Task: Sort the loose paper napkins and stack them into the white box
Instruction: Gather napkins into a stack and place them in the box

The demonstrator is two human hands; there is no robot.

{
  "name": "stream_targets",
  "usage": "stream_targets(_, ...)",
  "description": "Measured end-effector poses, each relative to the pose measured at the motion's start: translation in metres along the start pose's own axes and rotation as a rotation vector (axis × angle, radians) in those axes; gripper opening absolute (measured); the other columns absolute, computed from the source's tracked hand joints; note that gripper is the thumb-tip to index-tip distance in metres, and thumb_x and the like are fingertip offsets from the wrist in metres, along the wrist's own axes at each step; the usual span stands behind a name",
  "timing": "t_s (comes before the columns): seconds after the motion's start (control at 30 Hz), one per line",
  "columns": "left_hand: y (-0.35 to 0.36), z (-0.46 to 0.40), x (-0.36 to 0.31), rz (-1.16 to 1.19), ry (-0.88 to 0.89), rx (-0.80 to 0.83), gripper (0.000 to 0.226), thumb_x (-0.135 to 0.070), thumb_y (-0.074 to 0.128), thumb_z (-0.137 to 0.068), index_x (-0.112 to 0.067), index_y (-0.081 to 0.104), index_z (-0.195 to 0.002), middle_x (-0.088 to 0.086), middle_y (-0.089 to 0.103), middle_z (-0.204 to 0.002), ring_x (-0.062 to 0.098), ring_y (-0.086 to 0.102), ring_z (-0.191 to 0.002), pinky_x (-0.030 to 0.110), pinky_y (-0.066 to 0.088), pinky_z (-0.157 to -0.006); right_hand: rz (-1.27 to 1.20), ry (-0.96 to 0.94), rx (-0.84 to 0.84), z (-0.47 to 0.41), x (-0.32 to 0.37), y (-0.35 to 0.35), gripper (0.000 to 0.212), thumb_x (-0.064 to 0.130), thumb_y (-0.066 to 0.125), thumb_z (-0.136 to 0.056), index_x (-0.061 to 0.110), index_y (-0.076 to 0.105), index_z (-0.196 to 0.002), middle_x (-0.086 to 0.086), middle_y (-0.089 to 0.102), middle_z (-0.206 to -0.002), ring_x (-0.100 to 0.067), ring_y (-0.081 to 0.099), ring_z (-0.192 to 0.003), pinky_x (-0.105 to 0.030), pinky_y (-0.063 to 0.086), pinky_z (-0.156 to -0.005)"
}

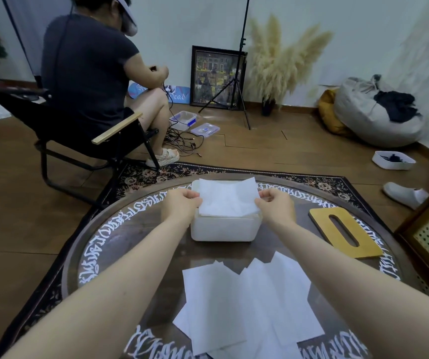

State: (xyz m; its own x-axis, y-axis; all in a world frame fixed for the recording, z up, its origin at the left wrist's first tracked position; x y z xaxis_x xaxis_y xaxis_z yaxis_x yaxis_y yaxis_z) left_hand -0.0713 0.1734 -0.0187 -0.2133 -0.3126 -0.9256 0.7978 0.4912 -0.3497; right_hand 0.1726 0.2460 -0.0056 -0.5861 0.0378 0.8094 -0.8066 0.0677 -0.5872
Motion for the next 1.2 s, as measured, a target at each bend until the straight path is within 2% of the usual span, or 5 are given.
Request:
stream_targets(0.3,0.006,-0.016,-0.006,-0.188,0.023,-0.055,0.01,-0.018,0.066,-0.082,-0.028,0.065,-0.081,-0.002,0.07,-0.097,0.021,0.062,-0.097,0.03,0.046,-0.084,0.066,-0.018,-0.004,-0.009,-0.004,0.003,0.011,0.021,0.06,-0.089,0.019,0.067,-0.098,0.004,0.063,-0.088,-0.02,0.061,-0.089,-0.03,0.046,-0.07)
stream_targets(0.57,0.0,-0.009,-0.01,-0.327,0.047,-0.175,0.02,-0.015,0.055,-0.087,-0.027,0.067,-0.098,-0.003,0.067,-0.106,0.023,0.06,-0.101,0.027,0.038,-0.074,0.111,-0.042,0.008,-0.007,0.0,0.003,0.021,0.019,0.061,-0.088,0.021,0.066,-0.109,0.005,0.062,-0.092,-0.019,0.06,-0.097,-0.033,0.048,-0.08)
stream_targets(0.77,-0.003,-0.005,-0.012,-0.306,0.067,-0.203,0.024,-0.013,0.053,-0.088,-0.027,0.063,-0.104,-0.004,0.065,-0.109,0.023,0.059,-0.103,0.027,0.036,-0.074,0.063,-0.084,-0.005,-0.006,0.001,-0.002,0.021,0.014,0.062,-0.084,0.021,0.062,-0.104,0.013,0.055,-0.079,-0.018,0.058,-0.091,-0.034,0.049,-0.08)
stream_targets(0.93,0.0,0.014,-0.023,-0.341,0.254,-0.111,0.021,-0.015,0.053,-0.087,-0.027,0.063,-0.1,-0.008,0.063,-0.096,0.017,0.057,-0.092,0.027,0.036,-0.069,0.091,-0.143,-0.003,0.0,0.006,-0.01,0.012,0.014,0.058,-0.085,0.023,0.063,-0.091,0.011,0.057,-0.079,-0.016,0.054,-0.08,-0.029,0.042,-0.067)
stream_targets(1.2,-0.001,0.07,-0.017,-0.691,0.554,0.016,0.025,-0.016,0.051,-0.092,-0.026,0.059,-0.114,-0.006,0.056,-0.11,0.017,0.056,-0.102,0.036,0.046,-0.081,0.488,-0.418,0.095,0.049,0.009,-0.015,0.014,0.025,0.054,-0.091,0.026,0.065,-0.1,0.006,0.059,-0.1,-0.017,0.052,-0.102,-0.037,0.042,-0.086)
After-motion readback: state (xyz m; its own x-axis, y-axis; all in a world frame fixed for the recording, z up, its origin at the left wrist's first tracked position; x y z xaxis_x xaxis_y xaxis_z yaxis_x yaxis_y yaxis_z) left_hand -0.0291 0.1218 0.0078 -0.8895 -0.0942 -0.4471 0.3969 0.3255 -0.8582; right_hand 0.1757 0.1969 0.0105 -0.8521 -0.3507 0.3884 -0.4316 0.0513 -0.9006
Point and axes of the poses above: each hand's wrist, its own z-axis away from the middle knuckle, its own y-axis out of the palm, x = y × z, the point moved 8 cm from there along -z, towards the middle knuckle
